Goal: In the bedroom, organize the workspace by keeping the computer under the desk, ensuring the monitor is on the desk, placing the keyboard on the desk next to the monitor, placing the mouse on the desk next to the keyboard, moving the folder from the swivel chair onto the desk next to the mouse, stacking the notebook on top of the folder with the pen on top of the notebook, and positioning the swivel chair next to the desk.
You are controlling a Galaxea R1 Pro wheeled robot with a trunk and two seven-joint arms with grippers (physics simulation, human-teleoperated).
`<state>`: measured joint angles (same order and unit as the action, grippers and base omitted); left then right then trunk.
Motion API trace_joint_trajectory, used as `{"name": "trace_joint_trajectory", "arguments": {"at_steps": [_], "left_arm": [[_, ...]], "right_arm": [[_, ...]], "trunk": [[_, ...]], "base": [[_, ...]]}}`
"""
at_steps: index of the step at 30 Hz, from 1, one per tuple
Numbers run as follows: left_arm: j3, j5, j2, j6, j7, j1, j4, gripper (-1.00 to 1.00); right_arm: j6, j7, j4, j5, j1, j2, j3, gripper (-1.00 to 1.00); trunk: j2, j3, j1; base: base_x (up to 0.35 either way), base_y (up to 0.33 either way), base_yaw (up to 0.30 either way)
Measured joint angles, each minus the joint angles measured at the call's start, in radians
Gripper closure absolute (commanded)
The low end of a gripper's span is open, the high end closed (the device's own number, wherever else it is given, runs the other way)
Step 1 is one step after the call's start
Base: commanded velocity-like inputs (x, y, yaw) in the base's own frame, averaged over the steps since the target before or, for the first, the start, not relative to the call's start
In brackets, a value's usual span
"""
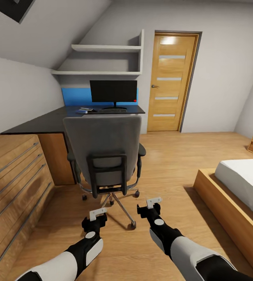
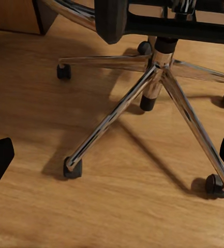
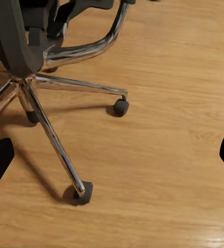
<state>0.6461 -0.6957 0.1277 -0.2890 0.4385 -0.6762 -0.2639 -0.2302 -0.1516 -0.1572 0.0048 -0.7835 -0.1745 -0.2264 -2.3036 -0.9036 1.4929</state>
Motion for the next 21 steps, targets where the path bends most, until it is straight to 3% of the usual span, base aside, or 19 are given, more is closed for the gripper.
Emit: {"name": "trace_joint_trajectory", "arguments": {"at_steps": [4,9,16,21], "left_arm": [[0.0,0.0,-0.002,0.0,-0.002,0.0,0.0,-1.0],[-0.002,0.0,-0.005,-0.001,-0.001,0.0,0.0,-1.0],[0.0,0.0,-0.006,-0.003,-0.002,0.0,0.0,-1.0],[0.001,0.0,-0.006,-0.003,-0.001,0.0,0.0,-1.0]], "right_arm": [[0.023,0.01,-0.097,-0.001,0.0,0.0,-0.005,-1.0],[0.165,0.015,-0.221,-0.005,0.0,0.0,-0.004,-1.0],[0.175,0.029,-0.199,-0.017,0.002,0.0,-0.001,-1.0],[0.167,0.028,-0.186,-0.018,0.002,0.0,-0.001,-1.0]], "trunk": [[0.0,0.0,0.0],[0.0,0.0,0.0],[0.0,0.0,0.0],[0.0,0.0,0.0]], "base": [[0.0,0.0,0.0],[0.0,0.0,0.0],[0.0,0.0,0.014],[0.0,0.0,0.168]]}}
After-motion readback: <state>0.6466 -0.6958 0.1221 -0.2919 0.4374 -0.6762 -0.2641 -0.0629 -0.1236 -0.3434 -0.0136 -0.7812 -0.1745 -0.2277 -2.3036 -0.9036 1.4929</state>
